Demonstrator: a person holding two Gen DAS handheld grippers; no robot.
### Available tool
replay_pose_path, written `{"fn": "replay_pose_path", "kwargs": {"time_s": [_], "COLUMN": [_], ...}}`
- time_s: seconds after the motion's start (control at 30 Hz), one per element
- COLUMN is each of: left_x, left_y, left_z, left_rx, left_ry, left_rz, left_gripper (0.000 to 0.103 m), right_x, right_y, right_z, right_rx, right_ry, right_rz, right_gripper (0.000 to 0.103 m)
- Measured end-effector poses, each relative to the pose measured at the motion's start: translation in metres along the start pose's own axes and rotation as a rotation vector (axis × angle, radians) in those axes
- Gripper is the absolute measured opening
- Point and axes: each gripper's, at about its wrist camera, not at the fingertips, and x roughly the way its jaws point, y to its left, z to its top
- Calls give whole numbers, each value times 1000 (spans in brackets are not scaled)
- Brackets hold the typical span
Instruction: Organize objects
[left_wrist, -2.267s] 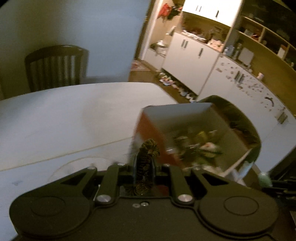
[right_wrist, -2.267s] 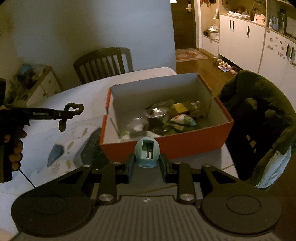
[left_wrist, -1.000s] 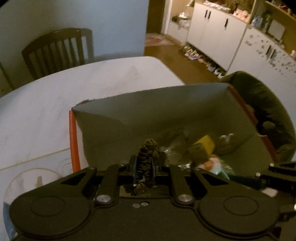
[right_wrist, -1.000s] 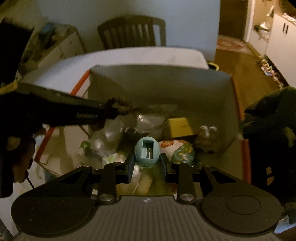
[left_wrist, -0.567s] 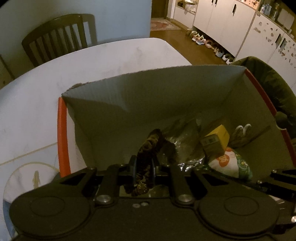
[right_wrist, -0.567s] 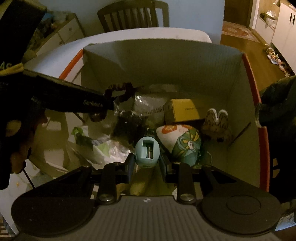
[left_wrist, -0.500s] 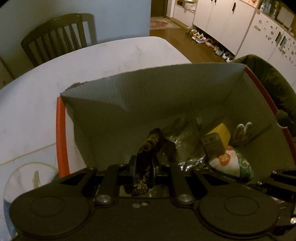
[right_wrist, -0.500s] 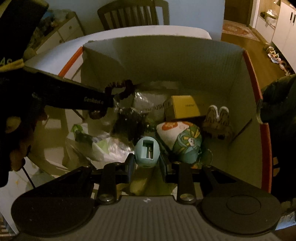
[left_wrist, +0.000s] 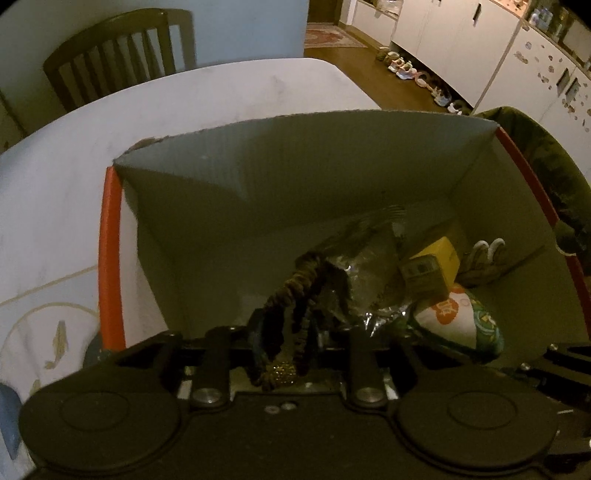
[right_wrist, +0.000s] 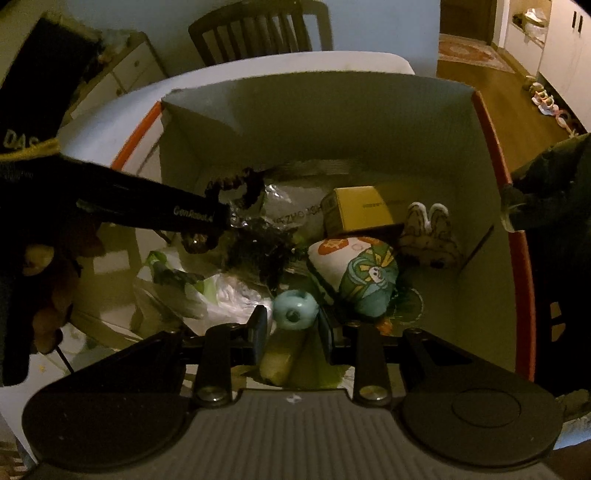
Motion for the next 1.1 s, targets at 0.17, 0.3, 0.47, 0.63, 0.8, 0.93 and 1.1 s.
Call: {"fn": "replay_pose_path", "kwargs": {"time_s": [0.17,0.3,0.47,0.63,0.8,0.93,1.1], "left_x": [-9,-23,-47,-73,-103,-126,-144], "left_y": [-2,-2,-1,3,10,19,27], "left_z": [-5,-11,-20,-31,-43,-53,-67], "left_rx": [3,7,11,29,50,63,94], "left_ry": [-27,-59,-130,-192,-276,-332,-379], "left_rz": [-20,-36,-38,-70,-98,-125,-146], "left_gripper": [36,42,65,67,72,77,82], "right_x": [-11,-21,-36,-56,-78,-98,-120], "right_y": [1,1,4,10,22,31,44], "right_z": [-5,-8,-13,-18,-24,-30,-42], "right_rx": [12,22,28,38,39,50,47], "right_ry": [-24,-48,-82,-136,-190,-255,-335], "right_rz": [5,3,-6,-21,-38,-51,-79], "right_gripper": [47,49,51,53,53,58,67]}}
